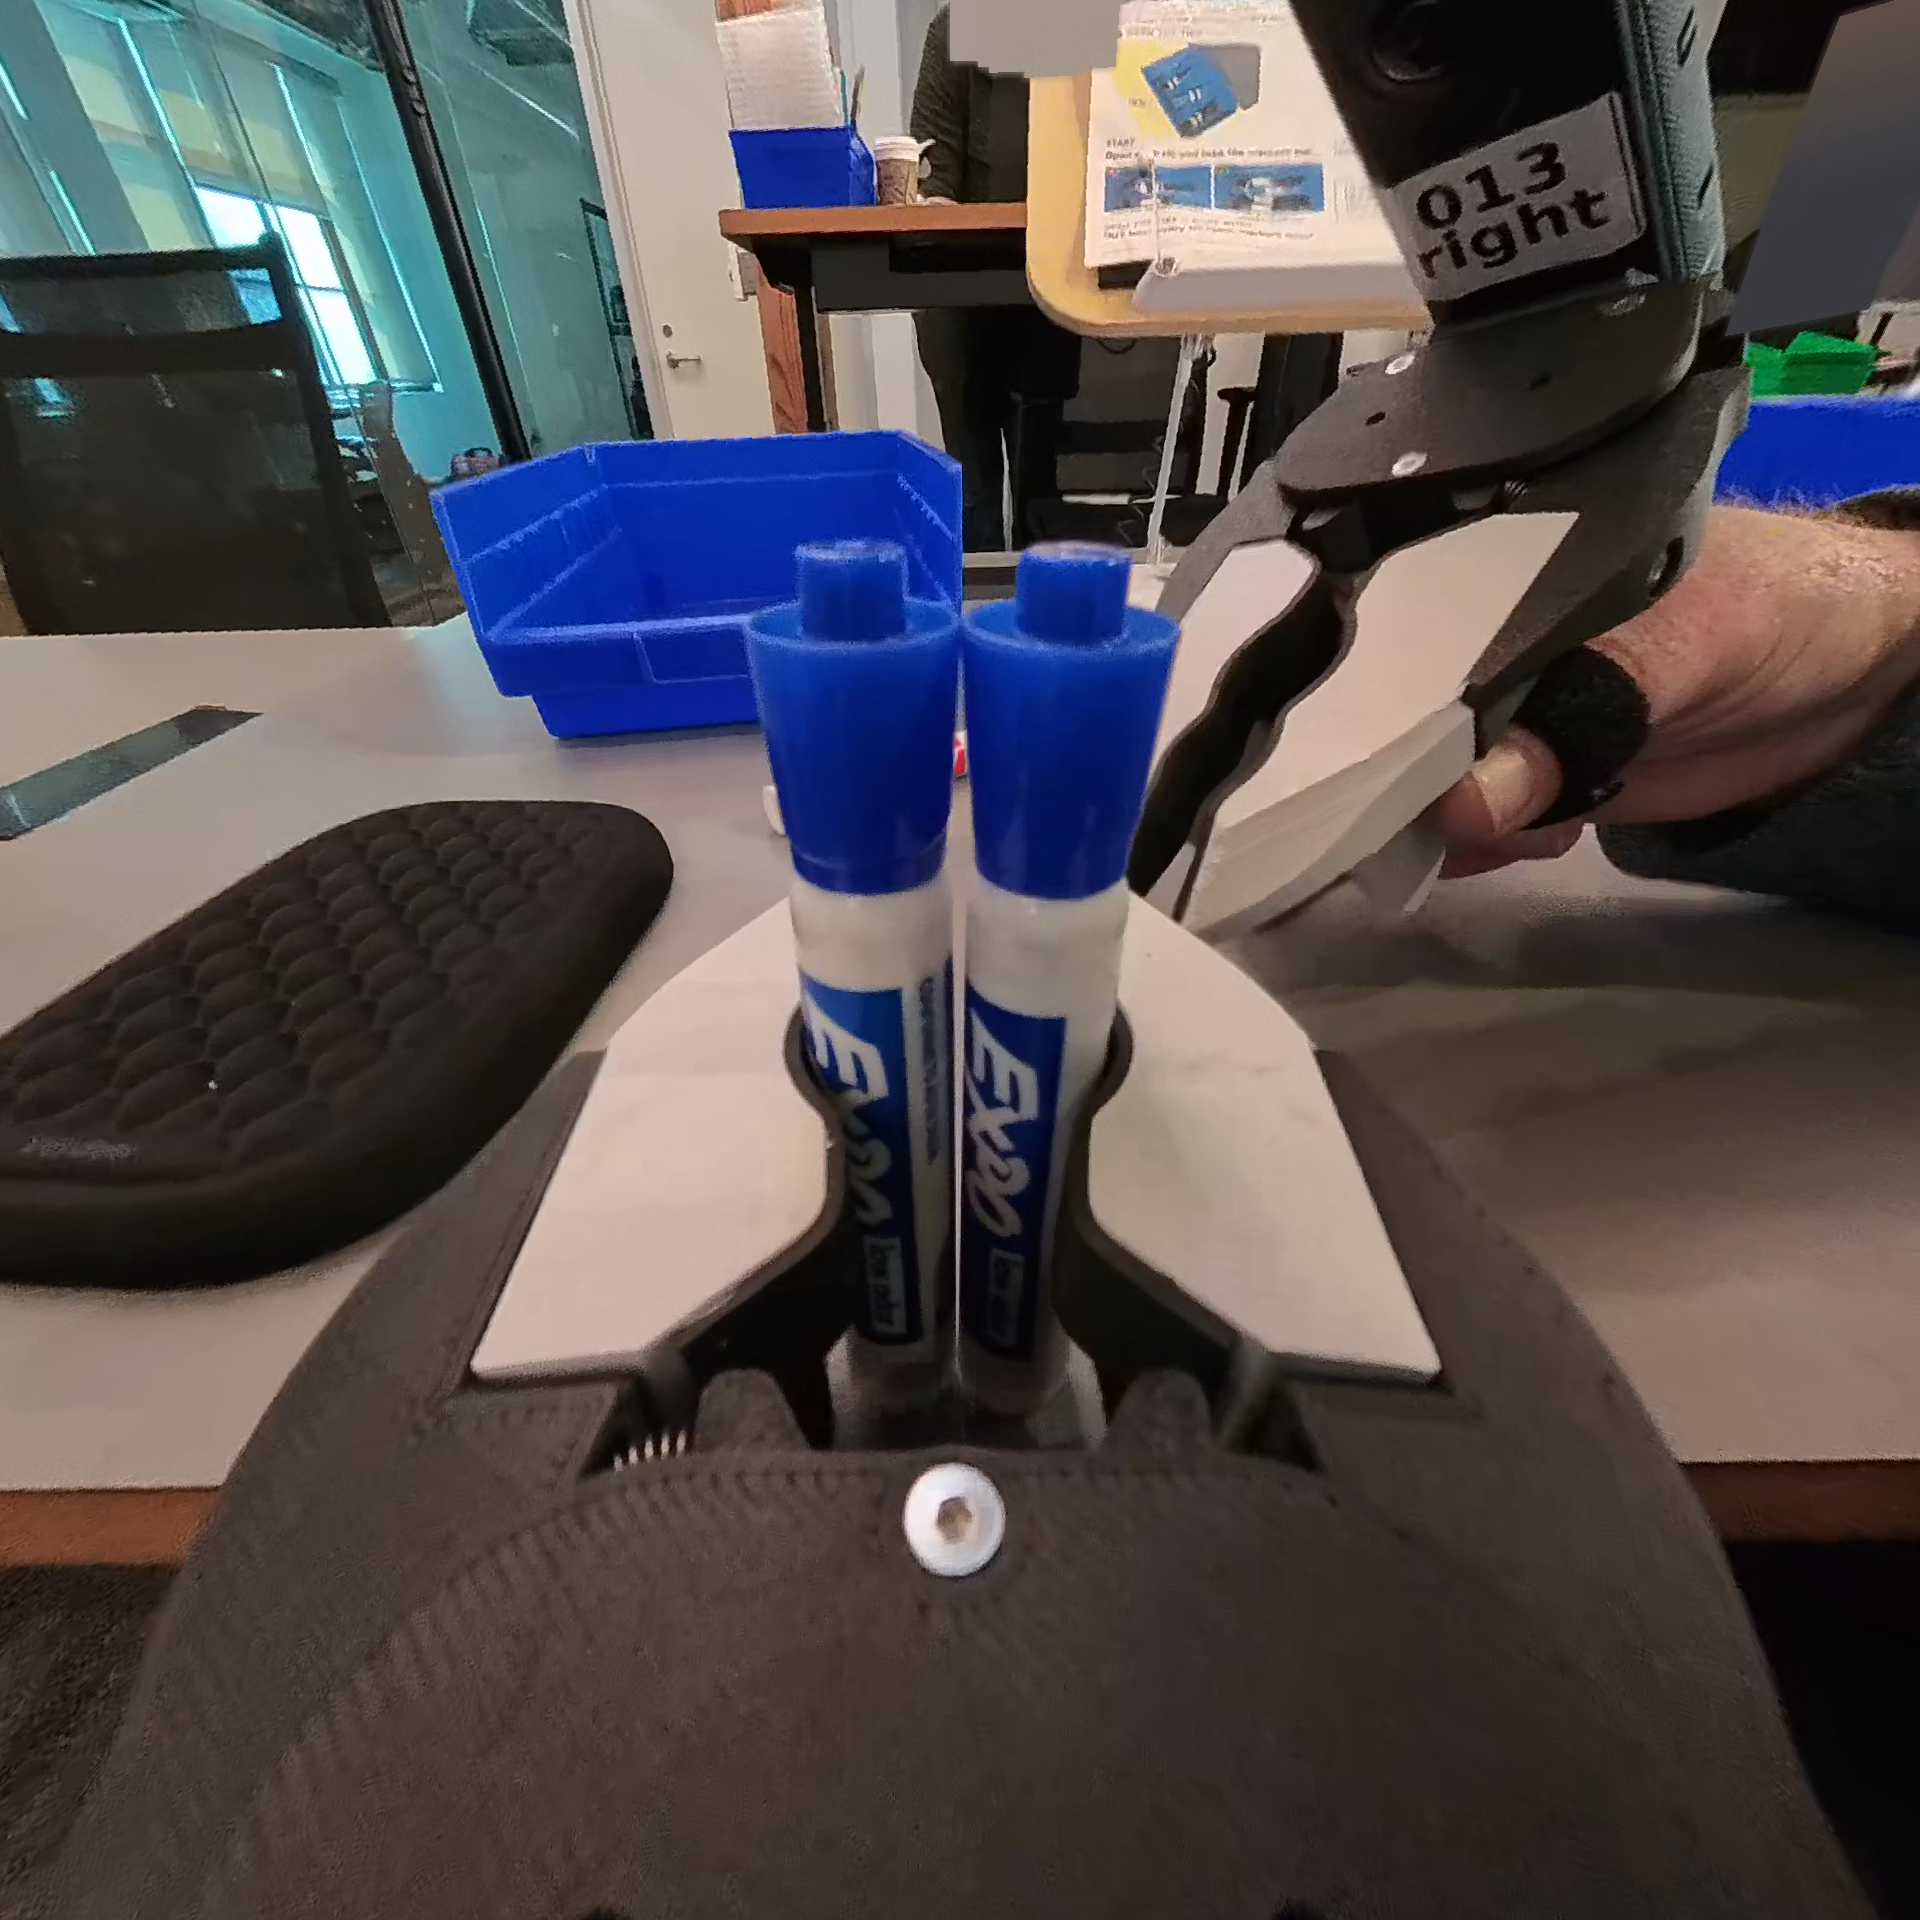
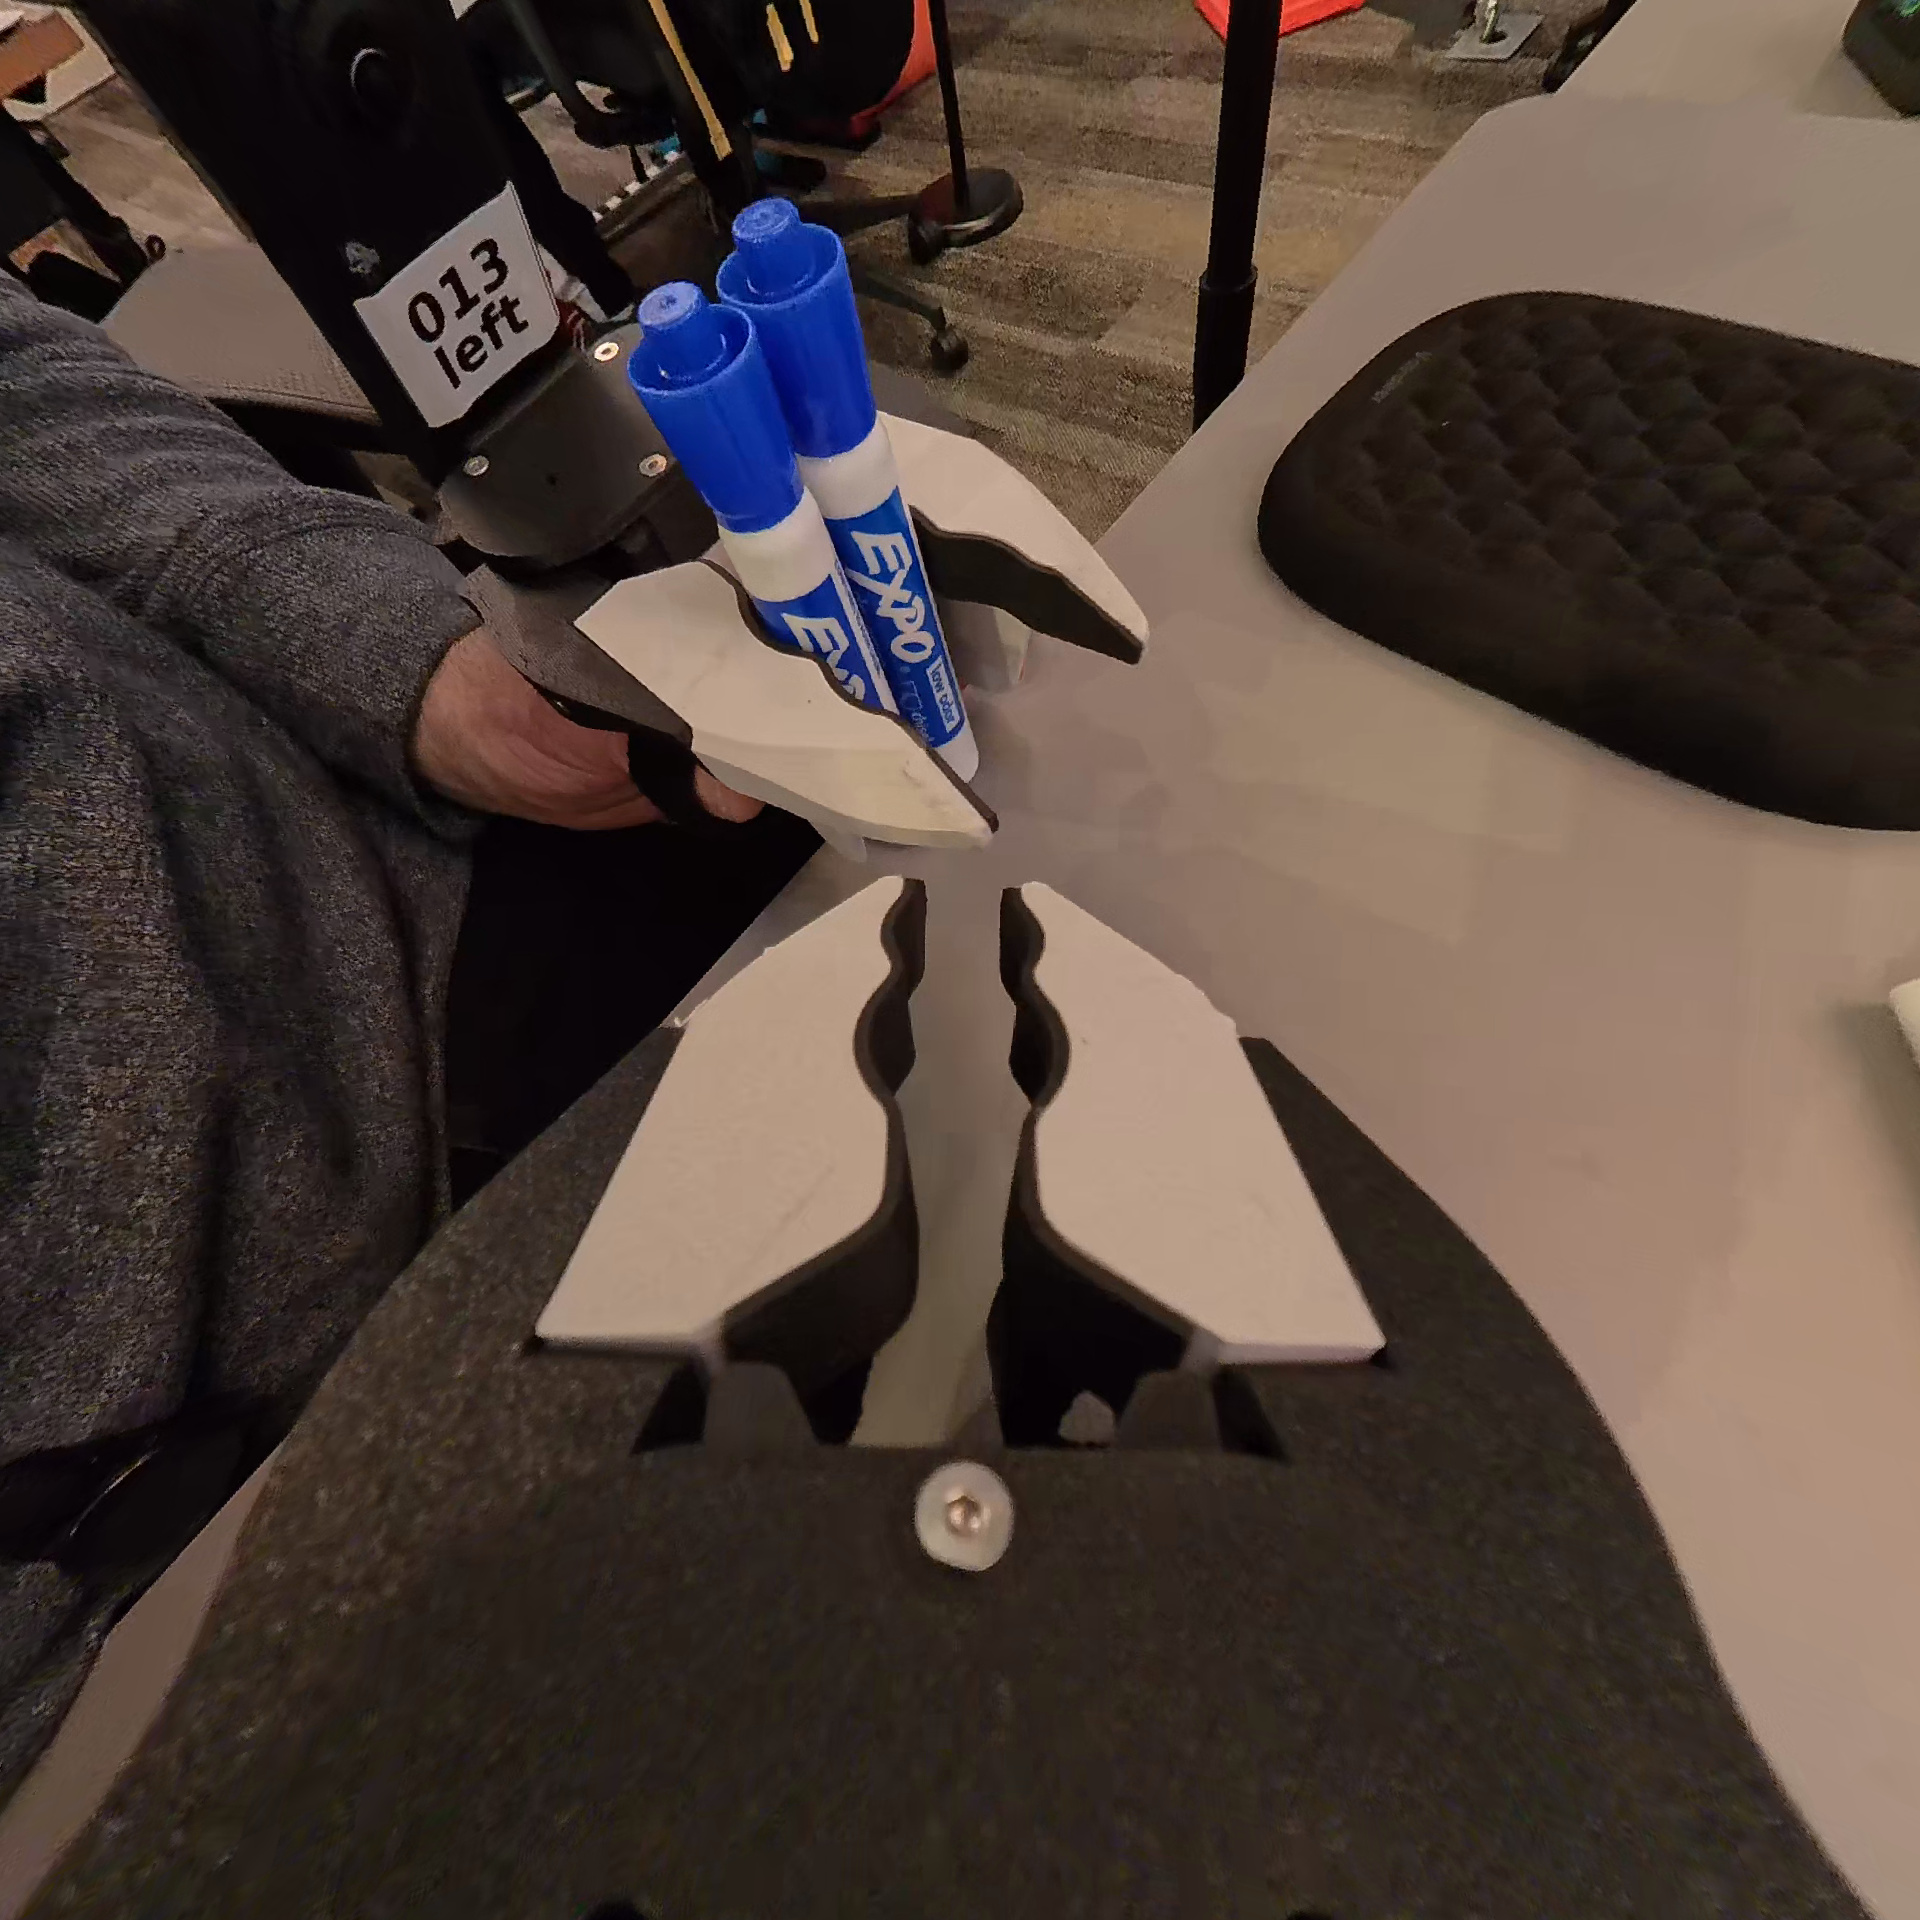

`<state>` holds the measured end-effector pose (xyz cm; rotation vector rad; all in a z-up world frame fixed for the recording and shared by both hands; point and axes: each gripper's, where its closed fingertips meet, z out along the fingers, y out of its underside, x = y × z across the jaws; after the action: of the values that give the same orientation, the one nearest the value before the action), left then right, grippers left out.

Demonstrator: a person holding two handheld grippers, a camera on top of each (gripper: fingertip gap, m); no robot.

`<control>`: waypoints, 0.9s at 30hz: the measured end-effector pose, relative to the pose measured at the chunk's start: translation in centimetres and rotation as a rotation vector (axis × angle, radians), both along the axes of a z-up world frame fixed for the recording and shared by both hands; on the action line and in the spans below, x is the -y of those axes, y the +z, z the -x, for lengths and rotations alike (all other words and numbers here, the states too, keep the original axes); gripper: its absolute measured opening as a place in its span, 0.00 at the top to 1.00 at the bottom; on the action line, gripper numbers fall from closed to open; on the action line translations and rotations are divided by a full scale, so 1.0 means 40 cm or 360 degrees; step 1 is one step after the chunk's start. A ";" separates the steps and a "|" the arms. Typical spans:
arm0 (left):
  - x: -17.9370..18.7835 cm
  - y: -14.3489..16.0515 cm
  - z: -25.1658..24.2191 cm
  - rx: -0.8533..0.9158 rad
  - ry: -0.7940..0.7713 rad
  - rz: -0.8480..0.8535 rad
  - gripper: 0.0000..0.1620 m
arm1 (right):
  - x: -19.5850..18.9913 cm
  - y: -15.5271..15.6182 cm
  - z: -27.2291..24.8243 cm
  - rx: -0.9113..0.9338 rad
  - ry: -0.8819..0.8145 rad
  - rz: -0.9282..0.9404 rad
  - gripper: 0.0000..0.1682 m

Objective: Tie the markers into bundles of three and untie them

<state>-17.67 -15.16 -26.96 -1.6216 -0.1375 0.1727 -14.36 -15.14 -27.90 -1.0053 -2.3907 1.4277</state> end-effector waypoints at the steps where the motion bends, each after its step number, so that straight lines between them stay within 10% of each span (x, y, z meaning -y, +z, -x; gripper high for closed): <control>1: 0.000 0.003 0.002 -0.0027 -0.0001 0.0025 0.74 | -0.009 0.011 0.000 -0.0018 -0.0010 -0.0003 0.92; 13: -0.028 0.088 -0.010 0.0016 -0.0333 0.0497 0.75 | -0.442 0.048 0.067 -0.0210 -0.0448 -0.0473 0.83; 27: -0.027 -0.008 0.007 -0.0178 -0.0789 0.1391 0.74 | -0.484 -0.124 0.149 -0.0071 -0.0288 -0.0602 0.89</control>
<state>-17.96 -14.09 -27.28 -2.4468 0.4919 -0.0801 -20.30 4.23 -32.88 -1.0422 -2.3438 0.8827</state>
